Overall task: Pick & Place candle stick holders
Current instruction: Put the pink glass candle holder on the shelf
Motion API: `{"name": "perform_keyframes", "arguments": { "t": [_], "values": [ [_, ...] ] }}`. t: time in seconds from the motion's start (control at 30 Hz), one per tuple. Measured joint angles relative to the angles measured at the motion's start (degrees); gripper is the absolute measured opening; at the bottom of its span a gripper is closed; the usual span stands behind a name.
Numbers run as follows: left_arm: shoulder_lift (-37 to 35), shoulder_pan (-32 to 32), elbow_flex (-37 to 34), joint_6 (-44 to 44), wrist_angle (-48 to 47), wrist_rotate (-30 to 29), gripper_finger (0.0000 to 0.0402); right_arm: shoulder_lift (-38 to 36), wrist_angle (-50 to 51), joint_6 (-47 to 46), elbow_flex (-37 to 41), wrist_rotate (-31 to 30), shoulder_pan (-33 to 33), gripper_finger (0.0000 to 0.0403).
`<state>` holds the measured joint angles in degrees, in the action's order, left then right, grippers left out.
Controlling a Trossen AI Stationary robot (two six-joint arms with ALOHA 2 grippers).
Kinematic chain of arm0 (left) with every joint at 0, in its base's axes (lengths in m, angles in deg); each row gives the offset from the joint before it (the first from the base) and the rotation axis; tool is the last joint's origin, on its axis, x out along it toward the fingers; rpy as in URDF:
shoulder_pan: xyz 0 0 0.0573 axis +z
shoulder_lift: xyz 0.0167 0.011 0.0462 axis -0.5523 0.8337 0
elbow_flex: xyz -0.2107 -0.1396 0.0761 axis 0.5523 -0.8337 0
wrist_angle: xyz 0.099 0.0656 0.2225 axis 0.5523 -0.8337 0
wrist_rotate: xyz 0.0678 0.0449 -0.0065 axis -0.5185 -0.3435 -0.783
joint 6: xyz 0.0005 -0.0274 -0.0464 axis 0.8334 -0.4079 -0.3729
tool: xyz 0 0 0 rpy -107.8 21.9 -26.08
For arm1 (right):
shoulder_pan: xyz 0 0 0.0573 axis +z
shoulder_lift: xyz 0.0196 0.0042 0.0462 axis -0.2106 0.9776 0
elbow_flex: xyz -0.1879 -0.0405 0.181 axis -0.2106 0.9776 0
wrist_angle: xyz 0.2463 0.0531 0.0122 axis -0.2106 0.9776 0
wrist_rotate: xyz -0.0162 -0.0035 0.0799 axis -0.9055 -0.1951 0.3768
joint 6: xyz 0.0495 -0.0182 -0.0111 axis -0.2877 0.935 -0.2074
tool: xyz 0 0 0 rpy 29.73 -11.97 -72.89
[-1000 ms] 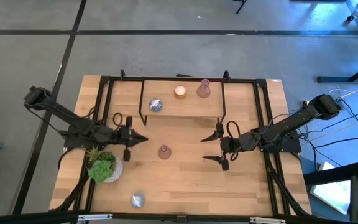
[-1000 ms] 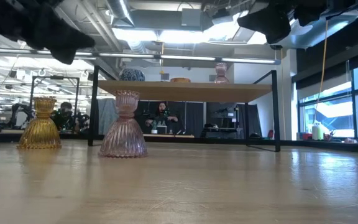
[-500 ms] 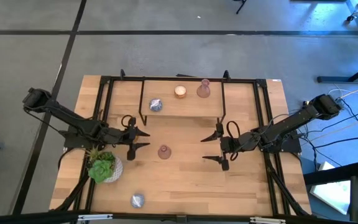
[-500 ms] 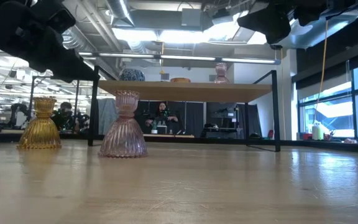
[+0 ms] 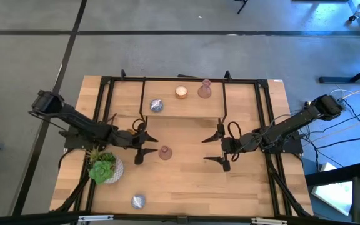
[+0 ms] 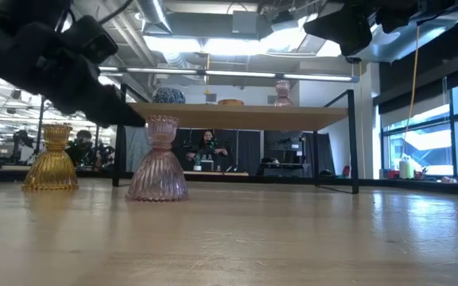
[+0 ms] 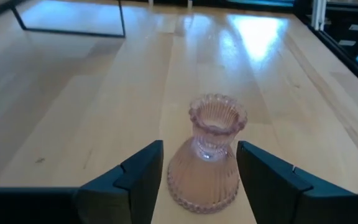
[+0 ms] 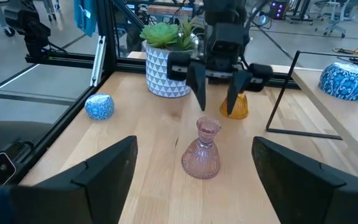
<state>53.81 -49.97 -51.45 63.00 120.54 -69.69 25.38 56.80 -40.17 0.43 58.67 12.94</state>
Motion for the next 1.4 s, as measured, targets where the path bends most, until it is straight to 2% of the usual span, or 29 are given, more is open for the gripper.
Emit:
{"name": "perform_keyframes", "arguments": {
  "t": [0.2,0.57,0.8,1.03,1.4],
  "values": [
    [7.0,0.5,0.6,-0.6,5.2,1.7,0.0202,0.0,0.0,0.0,0.0,0.0,0.0,0.0321],
    [18.6,0.5,7.0,0.2,6.0,3.0,0.0202,0.0,0.0,0.0,0.0,0.0,0.0,0.0321],
    [25.4,0.4,8.2,1.3,16.3,3.5,0.0202,0.0,0.0,0.0,0.0,0.0,0.0,0.0321],
    [28.7,0.5,8.2,2.1,21.8,3.6,0.0202,0.0,0.0,0.0,0.0,0.0,0.0,0.0321],
    [31.5,0.5,11.4,2.5,22.0,2.7,0.0202,0.0,0.0,0.0,0.0,0.0,0.0,0.0321]
  ]
}}
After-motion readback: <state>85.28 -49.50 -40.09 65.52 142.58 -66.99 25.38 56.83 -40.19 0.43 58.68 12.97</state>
